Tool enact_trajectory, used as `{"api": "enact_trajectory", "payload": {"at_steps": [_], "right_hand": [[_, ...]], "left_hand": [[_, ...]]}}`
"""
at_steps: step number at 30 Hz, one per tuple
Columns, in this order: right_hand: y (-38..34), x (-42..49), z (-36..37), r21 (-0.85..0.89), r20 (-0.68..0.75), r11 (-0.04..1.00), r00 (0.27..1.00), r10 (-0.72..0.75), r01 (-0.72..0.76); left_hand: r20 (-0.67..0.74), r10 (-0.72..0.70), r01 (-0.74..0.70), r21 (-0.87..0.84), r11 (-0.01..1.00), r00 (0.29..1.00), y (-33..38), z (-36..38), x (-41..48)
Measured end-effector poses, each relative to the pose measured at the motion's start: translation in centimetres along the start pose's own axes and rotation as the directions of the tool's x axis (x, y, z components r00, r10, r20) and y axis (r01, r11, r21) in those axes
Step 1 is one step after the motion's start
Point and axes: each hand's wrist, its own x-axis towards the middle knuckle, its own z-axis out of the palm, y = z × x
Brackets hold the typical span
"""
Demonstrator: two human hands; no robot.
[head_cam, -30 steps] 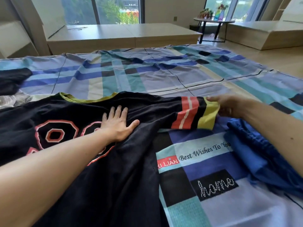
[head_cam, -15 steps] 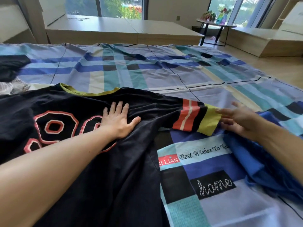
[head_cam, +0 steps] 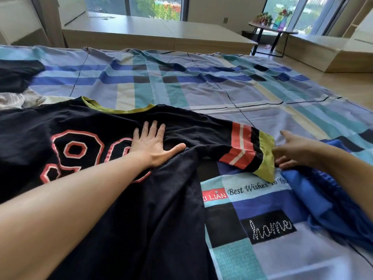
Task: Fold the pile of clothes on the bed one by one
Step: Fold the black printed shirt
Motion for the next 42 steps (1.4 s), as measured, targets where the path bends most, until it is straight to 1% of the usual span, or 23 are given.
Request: {"api": "enact_trajectory", "payload": {"at_steps": [2,5,6,8,9,10,11,13,15,17,20,22,23,24,25,27,29,30,32,33,36,39,42], "right_hand": [[-0.4,1.2,0.5,0.164,-0.081,0.986,0.995,0.053,-0.039],[-1.1,1.9,1.1,0.241,-0.109,0.968,0.990,0.092,-0.064],[-1.4,1.8,1.2,0.250,-0.097,0.965,0.990,0.101,-0.074],[-1.9,1.0,1.5,0.280,-0.011,0.955,0.995,0.100,-0.093],[-1.8,0.9,1.5,0.305,0.033,0.948,0.995,0.089,-0.095],[-1.6,0.8,1.6,0.315,0.067,0.945,0.995,0.071,-0.089],[-1.3,0.9,1.8,0.327,0.080,0.941,0.995,0.058,-0.081],[-0.9,0.9,2.5,0.329,0.011,0.944,1.000,0.028,-0.030],[-0.9,0.5,3.1,0.325,-0.057,0.945,0.998,-0.016,0.034],[-1.6,0.0,3.3,0.319,-0.091,0.943,0.993,-0.074,0.099],[-5.9,-1.6,3.3,0.255,-0.180,0.941,0.967,-0.179,0.221],[-10.1,-2.1,2.8,0.168,-0.199,0.939,0.943,-0.267,0.301],[-12.4,-2.5,2.9,0.088,-0.189,0.938,0.930,-0.315,0.335],[-14.7,-3.1,3.2,0.012,-0.165,0.929,0.917,-0.362,0.369],[-17.2,-4.0,3.9,-0.043,-0.124,0.909,0.901,-0.416,0.414],[-21.7,-5.8,5.9,-0.073,0.001,0.853,0.855,-0.518,0.517],[-24.4,-7.2,8.5,-0.065,0.105,0.833,0.834,-0.542,0.550],[-24.9,-7.5,9.7,-0.063,0.113,0.836,0.837,-0.536,0.544],[-24.1,-6.2,11.6,-0.049,0.044,0.859,0.861,-0.507,0.509],[-22.9,-5.0,12.2,-0.037,-0.003,0.873,0.873,-0.487,0.487],[-17.5,-1.5,14.1,-0.015,-0.073,0.924,0.922,-0.381,0.381],[-12.5,0.8,15.5,-0.006,-0.059,0.974,0.972,-0.227,0.227],[-10.9,1.9,16.2,0.076,-0.081,0.979,0.980,-0.182,0.188]], "left_hand": [[-0.001,0.003,-0.003,-0.003,1.000,1.000,0.0,-0.2,-0.2],[0.051,-0.016,0.016,-0.011,1.000,0.999,0.2,-0.3,-0.4],[0.077,-0.038,0.043,-0.063,0.997,0.996,0.5,-0.9,-0.3],[0.065,-0.096,0.110,-0.281,0.953,0.993,1.6,-2.8,0.1],[-0.004,-0.094,0.086,-0.368,0.926,0.996,2.6,-3.7,0.3],[-0.086,-0.046,0.010,-0.379,0.925,0.995,3.8,-4.0,0.2],[-0.120,0.044,-0.081,-0.324,0.943,0.992,4.9,-3.9,-0.2],[-0.001,0.207,-0.204,-0.177,0.963,0.978,6.9,-1.8,-1.8],[0.096,0.220,-0.216,-0.052,0.975,0.971,7.5,0.3,-3.0],[0.118,0.195,-0.193,-0.029,0.981,0.974,7.5,0.6,-2.8],[0.171,0.208,-0.192,-0.108,0.975,0.963,7.4,-1.1,-3.0],[0.165,0.239,-0.171,-0.344,0.923,0.957,7.1,-2.3,-3.3],[0.127,0.226,-0.132,-0.509,0.851,0.966,6.7,-3.0,-3.2],[0.073,0.177,-0.084,-0.670,0.738,0.981,5.9,-3.8,-3.1],[0.024,0.083,-0.030,-0.803,0.596,0.996,5.0,-4.7,-2.9],[0.038,-0.150,0.078,-0.959,0.274,0.988,2.5,-6.8,-2.8],[0.133,-0.305,0.121,-0.991,-0.060,0.943,-1.1,-8.2,-3.0],[0.182,-0.349,0.131,-0.978,-0.163,0.919,-3.2,-8.5,-3.1],[0.243,-0.384,0.147,-0.953,-0.263,0.891,-6.8,-8.5,-3.9],[0.272,-0.375,0.181,-0.949,-0.259,0.886,-8.1,-8.2,-4.4],[0.298,-0.358,0.306,-0.951,-0.035,0.885,-10.7,-6.4,-5.1],[0.225,-0.364,0.308,-0.933,0.187,0.904,-10.8,-5.5,-4.5],[0.153,-0.395,0.314,-0.868,0.385,0.906,-10.0,-5.3,-3.1]]}}
